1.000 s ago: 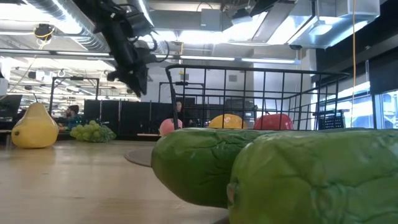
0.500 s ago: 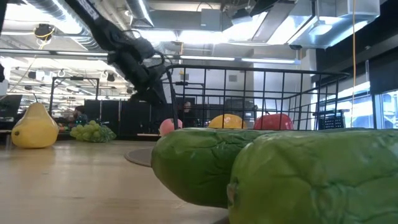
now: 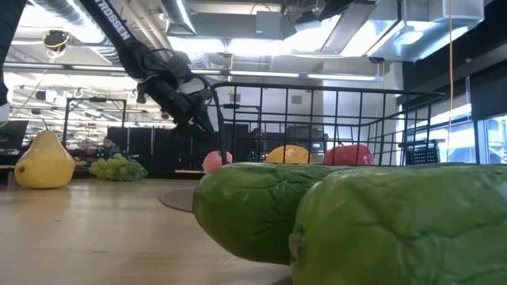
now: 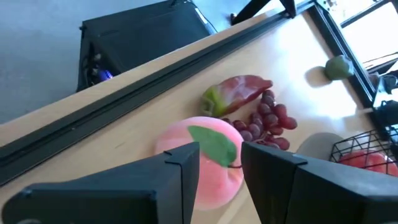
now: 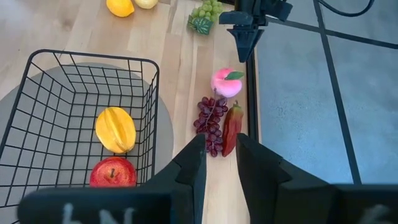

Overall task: Build produce basket
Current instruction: Put the pink peach into the black wire basket

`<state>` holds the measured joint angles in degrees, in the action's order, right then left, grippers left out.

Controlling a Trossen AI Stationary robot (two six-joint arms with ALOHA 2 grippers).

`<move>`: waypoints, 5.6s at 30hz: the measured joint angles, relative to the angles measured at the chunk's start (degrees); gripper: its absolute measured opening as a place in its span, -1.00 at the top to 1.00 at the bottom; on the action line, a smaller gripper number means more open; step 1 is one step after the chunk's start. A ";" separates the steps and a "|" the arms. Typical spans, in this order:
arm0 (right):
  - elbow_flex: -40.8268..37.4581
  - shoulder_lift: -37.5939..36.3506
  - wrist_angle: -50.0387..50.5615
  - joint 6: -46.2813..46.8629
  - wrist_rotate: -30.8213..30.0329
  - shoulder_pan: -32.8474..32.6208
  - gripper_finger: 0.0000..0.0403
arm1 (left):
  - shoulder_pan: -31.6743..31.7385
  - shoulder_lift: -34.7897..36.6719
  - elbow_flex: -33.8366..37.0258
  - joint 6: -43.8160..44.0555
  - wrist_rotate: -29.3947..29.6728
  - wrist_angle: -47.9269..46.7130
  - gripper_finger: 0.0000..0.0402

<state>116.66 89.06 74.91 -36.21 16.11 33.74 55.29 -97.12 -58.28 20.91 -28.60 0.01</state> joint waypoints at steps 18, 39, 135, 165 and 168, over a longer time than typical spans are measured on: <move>0.00 0.00 -0.02 -0.28 -0.01 -0.02 0.59 | -0.80 -2.42 0.02 1.49 2.57 1.30 0.46; 0.00 0.00 -0.02 -0.19 -0.01 -0.02 0.59 | -2.80 -5.79 0.02 2.59 0.68 7.19 0.46; -0.02 0.02 3.63 -0.18 10.78 -0.02 0.59 | -38.45 7.86 0.00 -7.54 -2.39 3.30 1.00; -0.02 0.02 15.08 -12.07 15.91 -0.04 0.59 | -38.05 5.60 0.00 -1.46 14.05 -3.13 1.00; -0.02 0.02 15.08 -12.61 15.90 -0.04 0.59 | -38.05 4.51 0.02 -1.44 14.84 -3.42 1.00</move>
<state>116.64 89.08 90.00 -48.82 32.01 33.69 17.23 -92.61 -58.26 19.47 -13.76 -3.41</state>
